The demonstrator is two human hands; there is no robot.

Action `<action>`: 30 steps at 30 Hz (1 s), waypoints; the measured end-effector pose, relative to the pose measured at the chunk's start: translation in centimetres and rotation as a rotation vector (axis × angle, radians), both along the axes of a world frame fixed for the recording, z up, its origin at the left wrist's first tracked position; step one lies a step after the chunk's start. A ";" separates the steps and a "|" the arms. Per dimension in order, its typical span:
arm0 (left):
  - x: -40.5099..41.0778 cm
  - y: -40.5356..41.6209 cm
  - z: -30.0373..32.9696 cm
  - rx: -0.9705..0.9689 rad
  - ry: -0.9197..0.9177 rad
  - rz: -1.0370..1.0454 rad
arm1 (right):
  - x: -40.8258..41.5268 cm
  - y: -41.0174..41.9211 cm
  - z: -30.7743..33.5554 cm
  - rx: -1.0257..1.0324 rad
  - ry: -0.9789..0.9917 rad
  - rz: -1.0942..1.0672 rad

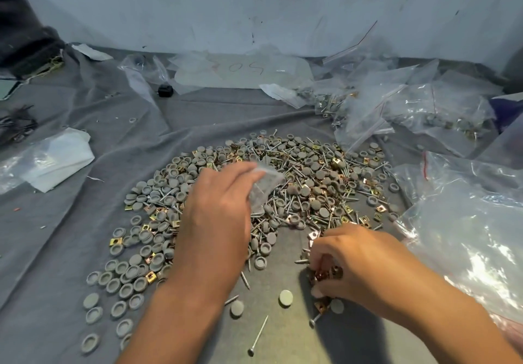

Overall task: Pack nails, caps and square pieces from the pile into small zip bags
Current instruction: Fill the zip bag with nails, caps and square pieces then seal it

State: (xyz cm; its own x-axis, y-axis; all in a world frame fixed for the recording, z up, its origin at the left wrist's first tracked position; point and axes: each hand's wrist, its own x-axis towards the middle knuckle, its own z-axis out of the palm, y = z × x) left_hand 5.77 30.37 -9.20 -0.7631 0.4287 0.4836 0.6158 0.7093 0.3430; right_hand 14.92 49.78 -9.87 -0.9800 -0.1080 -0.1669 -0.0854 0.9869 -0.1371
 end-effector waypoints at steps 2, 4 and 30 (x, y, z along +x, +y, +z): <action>0.3 0.4 -0.3 -0.058 -0.094 -0.038 | 0.0 -0.5 0.1 0.025 -0.023 0.004; 0.4 0.5 -0.4 -0.078 -0.138 -0.059 | 0.1 -0.7 0.2 0.019 -0.063 -0.010; 0.2 1.0 -2.2 -0.037 -0.245 -0.111 | -1.0 0.1 -0.5 -0.876 0.328 -0.267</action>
State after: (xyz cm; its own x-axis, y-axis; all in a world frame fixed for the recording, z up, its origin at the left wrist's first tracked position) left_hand 5.98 31.42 -11.44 -0.8027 0.5303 0.2727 0.5925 0.6571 0.4660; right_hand 13.88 49.83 -10.33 -0.9737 0.1686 0.1529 -0.0389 0.5388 -0.8416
